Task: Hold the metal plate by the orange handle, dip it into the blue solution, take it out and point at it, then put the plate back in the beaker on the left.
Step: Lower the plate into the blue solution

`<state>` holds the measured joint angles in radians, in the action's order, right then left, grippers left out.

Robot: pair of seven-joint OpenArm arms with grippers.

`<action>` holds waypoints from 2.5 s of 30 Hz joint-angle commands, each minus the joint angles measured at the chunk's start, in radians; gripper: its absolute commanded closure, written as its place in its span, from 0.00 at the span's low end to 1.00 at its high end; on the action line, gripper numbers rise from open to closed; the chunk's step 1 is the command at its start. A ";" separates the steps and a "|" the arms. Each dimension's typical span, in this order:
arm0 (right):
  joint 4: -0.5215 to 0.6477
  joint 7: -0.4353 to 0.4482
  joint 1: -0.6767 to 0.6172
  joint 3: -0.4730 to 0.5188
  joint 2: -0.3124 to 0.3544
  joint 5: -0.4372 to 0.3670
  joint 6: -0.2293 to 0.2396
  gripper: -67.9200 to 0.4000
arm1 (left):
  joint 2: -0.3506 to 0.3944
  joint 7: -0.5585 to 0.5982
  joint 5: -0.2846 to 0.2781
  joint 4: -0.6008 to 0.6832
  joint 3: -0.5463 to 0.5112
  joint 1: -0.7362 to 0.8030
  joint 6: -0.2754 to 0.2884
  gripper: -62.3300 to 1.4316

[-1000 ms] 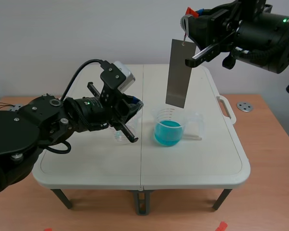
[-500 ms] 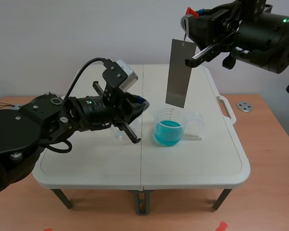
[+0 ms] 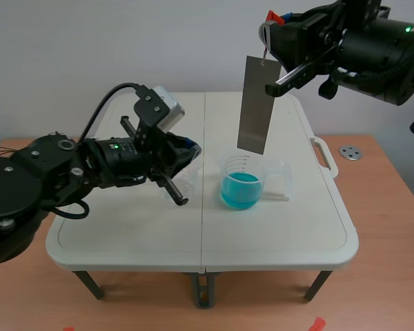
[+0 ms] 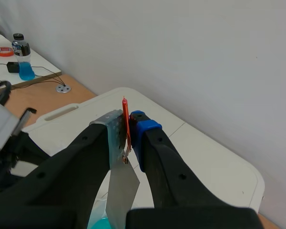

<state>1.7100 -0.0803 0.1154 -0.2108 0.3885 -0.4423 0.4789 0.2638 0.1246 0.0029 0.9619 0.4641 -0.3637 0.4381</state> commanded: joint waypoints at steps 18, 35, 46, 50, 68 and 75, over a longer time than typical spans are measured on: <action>0.005 0.024 0.015 0.008 0.005 -0.011 -0.006 0.98 | 0.436 0.018 -0.228 0.224 -0.515 0.608 -0.040 0.93; -0.137 0.116 0.048 -0.027 -0.001 -0.008 0.017 0.98 | 0.151 0.035 -0.214 0.120 -0.554 1.045 -0.089 0.93; -0.302 0.186 0.093 -0.083 -0.016 -0.003 0.020 0.98 | -0.023 0.017 -0.058 -0.016 -0.551 1.061 -0.088 0.93; -0.370 0.211 0.101 -0.083 -0.044 0.031 0.021 0.98 | -0.039 0.018 -0.058 -0.049 -0.523 1.061 -0.088 0.93; -0.461 0.245 0.101 -0.110 -0.079 0.121 0.024 0.98 | -0.045 0.014 -0.058 -0.205 -0.457 1.004 -0.088 0.93; -0.461 0.248 0.101 -0.110 -0.079 0.130 0.024 0.98 | -0.045 0.014 -0.058 -0.225 -0.457 1.003 -0.088 0.93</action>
<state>1.2388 0.1490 0.1932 -0.3229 0.3050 -0.3023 0.4988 0.2188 0.1318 -0.0525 0.7338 0.0048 0.6258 0.3443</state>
